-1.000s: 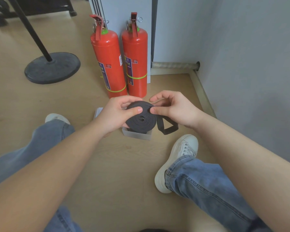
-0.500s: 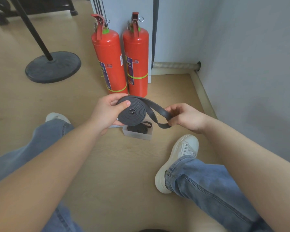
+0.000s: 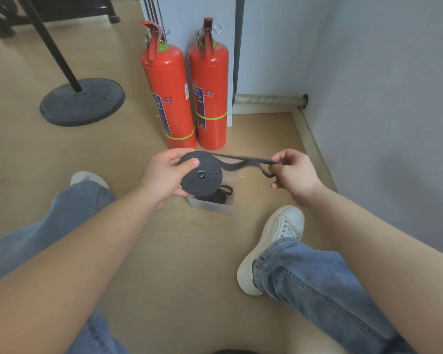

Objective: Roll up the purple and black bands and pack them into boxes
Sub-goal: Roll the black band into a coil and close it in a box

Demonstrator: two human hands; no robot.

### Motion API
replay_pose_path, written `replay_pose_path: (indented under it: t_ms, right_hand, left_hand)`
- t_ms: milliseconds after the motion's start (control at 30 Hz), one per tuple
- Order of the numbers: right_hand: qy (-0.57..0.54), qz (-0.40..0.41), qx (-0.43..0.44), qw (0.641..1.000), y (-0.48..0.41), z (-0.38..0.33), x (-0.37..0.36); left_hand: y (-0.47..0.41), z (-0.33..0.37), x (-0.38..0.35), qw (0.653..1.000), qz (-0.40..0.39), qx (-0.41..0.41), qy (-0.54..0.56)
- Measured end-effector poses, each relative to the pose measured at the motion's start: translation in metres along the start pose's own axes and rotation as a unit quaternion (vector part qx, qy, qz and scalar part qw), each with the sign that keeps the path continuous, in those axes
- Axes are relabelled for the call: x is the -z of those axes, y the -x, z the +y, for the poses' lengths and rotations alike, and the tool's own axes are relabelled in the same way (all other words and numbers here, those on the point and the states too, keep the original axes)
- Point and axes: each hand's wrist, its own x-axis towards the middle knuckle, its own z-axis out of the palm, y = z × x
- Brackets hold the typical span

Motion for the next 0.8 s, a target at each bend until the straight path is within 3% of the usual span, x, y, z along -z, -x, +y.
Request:
replay_pose_path:
  t_ms: [67, 167, 300, 433, 567, 800]
  right_hand:
    - [0.079, 0.025, 0.026, 0.996, 0.0, 0.0, -0.002]
    - [0.171, -0.002, 0.1, 0.98, 0.004, 0.003, -0.004]
    - [0.178, -0.102, 0.098, 0.974, 0.004, 0.009, -0.007]
    - [0.19, -0.111, 0.074, 0.973, 0.008, 0.003, -0.008]
    - [0.159, -0.05, 0.131, 0.977, 0.016, -0.016, -0.011]
    - [0.021, -0.172, 0.201, 0.964, 0.025, -0.033, -0.026]
  left_hand:
    - [0.001, 0.0, -0.002, 1.0, -0.002, -0.003, 0.01]
    - [-0.001, 0.003, 0.001, 0.998, -0.007, 0.006, 0.057]
    - [0.0, 0.008, 0.006, 0.996, -0.029, 0.007, 0.086]
    - [0.004, 0.008, 0.001, 0.996, -0.07, -0.01, 0.05]
    - [0.007, 0.008, -0.007, 0.995, -0.099, -0.03, 0.014]
    - [0.012, 0.009, -0.015, 0.99, -0.134, -0.041, 0.0]
